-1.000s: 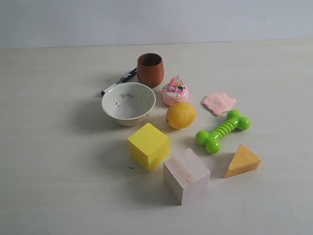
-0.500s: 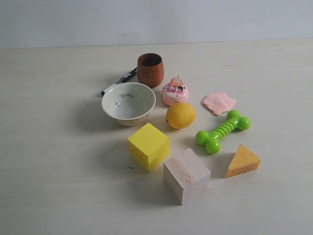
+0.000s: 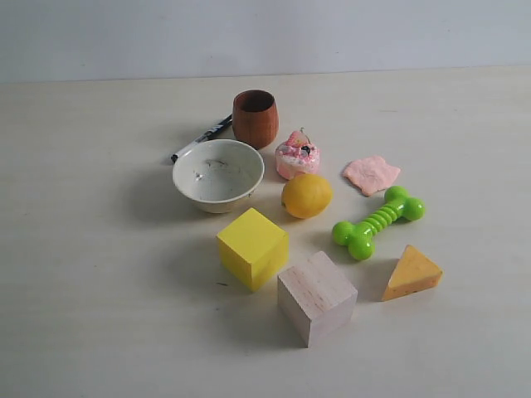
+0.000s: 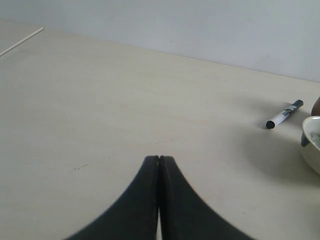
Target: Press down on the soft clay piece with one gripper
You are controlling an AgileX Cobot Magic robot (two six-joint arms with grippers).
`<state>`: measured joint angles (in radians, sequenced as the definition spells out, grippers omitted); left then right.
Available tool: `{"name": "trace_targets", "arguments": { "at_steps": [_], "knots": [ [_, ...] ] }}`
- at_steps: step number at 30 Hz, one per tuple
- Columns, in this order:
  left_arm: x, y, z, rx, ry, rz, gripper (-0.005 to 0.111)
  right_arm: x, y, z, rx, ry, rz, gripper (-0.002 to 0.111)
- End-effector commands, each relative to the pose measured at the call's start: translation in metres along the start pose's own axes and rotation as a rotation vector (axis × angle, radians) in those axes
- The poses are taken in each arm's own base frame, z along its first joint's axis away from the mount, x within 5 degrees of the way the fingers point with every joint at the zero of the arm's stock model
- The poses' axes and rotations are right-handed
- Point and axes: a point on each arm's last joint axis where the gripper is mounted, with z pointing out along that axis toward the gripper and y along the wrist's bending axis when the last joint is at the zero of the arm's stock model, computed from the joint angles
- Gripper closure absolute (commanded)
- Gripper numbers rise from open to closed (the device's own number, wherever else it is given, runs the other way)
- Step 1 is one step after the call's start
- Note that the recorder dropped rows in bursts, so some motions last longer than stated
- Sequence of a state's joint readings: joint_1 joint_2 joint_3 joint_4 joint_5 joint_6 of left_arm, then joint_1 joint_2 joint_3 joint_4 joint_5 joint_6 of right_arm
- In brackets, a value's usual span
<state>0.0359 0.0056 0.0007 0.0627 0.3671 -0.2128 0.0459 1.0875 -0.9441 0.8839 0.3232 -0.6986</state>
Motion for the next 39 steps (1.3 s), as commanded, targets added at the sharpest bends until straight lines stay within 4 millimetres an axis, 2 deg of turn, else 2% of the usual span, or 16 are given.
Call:
{"name": "trace_targets", "arguments": {
  "at_steps": [1,8,12,17,28,39],
  "knots": [
    [-0.001,0.0,0.0,0.008,-0.013,0.001,0.107,0.0,-0.001,0.015,-0.019,0.069,-0.038,0.108],
    [-0.001,0.0,0.0,0.008,-0.013,0.001,0.107,0.0,-0.009,0.054,0.015,0.291,0.05,0.108],
    [-0.001,0.0,0.0,0.008,-0.013,0.001,0.107,0.009,0.002,0.08,0.042,0.436,-0.013,0.108],
    [-0.001,0.0,0.0,0.008,-0.013,0.001,0.107,0.028,0.022,0.116,0.08,0.572,-0.13,0.108],
    [-0.001,0.0,0.0,0.008,-0.013,0.001,0.107,0.071,0.01,0.194,0.158,0.88,-0.106,0.108],
    [-0.001,0.0,0.0,0.008,-0.013,0.001,0.107,0.128,-0.002,0.231,0.177,1.061,-0.081,0.108]
  ]
}}
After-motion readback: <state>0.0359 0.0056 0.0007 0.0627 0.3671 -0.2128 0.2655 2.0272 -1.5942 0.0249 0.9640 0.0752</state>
